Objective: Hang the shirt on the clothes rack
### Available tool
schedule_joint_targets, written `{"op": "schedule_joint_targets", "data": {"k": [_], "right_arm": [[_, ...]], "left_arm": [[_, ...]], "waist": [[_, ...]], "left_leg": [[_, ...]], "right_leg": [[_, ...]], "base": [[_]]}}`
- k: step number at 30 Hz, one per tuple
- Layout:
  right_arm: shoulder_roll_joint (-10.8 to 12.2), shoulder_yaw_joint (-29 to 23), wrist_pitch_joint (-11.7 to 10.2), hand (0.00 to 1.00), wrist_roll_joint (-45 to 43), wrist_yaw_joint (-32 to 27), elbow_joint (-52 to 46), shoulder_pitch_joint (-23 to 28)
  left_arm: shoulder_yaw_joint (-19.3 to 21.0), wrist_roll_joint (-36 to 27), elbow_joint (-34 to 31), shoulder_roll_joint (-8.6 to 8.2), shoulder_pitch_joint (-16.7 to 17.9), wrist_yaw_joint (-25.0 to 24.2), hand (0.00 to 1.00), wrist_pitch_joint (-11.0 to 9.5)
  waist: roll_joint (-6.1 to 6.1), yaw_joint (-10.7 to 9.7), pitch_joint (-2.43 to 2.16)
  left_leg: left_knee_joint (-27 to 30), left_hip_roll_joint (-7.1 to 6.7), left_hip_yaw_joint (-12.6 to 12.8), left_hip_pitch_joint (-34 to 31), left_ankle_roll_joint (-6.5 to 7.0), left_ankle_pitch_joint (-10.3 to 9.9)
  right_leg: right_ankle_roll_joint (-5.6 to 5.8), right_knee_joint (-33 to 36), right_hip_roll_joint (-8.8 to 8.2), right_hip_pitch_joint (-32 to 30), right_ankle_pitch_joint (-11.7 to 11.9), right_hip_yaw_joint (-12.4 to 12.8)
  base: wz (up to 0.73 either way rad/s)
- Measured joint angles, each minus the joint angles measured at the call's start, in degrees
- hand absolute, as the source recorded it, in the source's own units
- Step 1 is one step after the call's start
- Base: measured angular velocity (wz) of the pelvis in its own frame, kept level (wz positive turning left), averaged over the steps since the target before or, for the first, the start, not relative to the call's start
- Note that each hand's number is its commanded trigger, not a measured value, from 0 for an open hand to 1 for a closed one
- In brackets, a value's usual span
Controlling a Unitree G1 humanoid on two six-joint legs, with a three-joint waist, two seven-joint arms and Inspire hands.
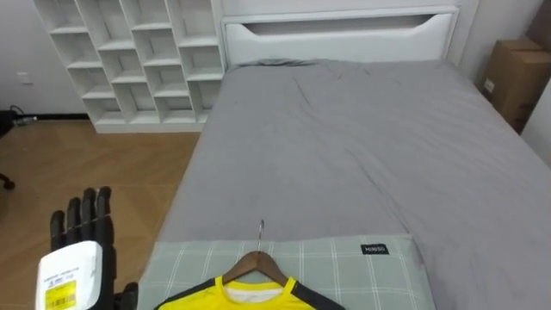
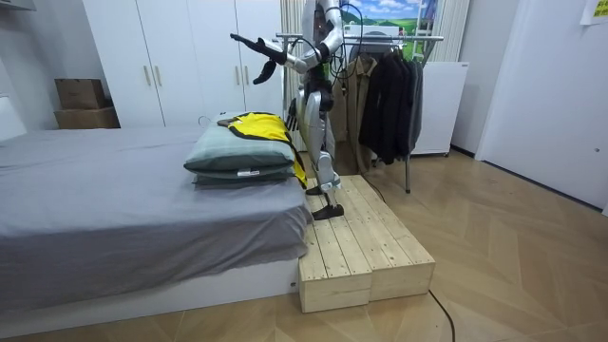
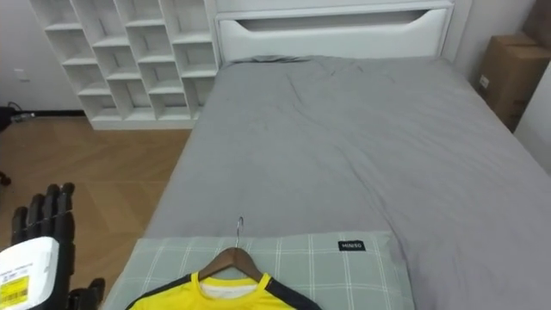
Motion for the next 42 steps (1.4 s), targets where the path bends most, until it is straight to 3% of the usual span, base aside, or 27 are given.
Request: {"op": "schedule_joint_targets", "data": {"k": [19, 26, 33, 42], "right_arm": [[0.1, 0.4, -0.8, 0.0, 0.5, 1.6, 0.1, 0.1], [0.0, 0.4, -1.3, 0.0, -0.1, 1.6, 0.2, 0.2], [-0.3, 0.3, -1.4, 0.0, -0.7, 1.7, 0.2, 0.1], [-0.3, -0.3, -2.0, 0.0, -0.7, 2.0, 0.3, 0.1]], "left_arm": [[-0.5, 0.8, -2.0, 0.0, -1.1, -4.0, 0.0, -0.1], [-2.3, 1.9, -2.4, 0.01, -1.8, -5.1, 0.0, -0.1], [-3.0, 3.0, -2.6, -0.02, -2.1, -5.3, 0.0, -0.2], [-4.0, 2.8, -2.9, -0.14, -6.6, -11.1, 0.0, -1.3]], "waist": [[-0.97, -1.2, 0.1], [-0.92, -1.4, 0.14], [-0.56, -3.0, 0.26], [-0.48, -3.8, 0.52]], "left_leg": [[-0.3, 0.1, 0.5, 0.2, 0.0, 0.0], [-0.3, 0.1, 0.7, 0.2, 0.0, 0.0], [-0.3, 0.11, 0.9, 0.2, 0.01, 0.0], [-0.3, 0.19, 1.6, 0.6, 0.02, 0.0]], "right_leg": [[0.01, 0.0, -0.04, -0.2, 0.0, 0.4], [0.0, -0.1, -0.05, -0.3, 0.0, 0.6], [0.0, -0.1, -0.08, -0.3, 0.0, 0.8], [0.08, 0.0, -0.14, -0.2, 0.1, 1.4]], "base": [[-0.01], [0.0], [0.0], [-0.04]]}}
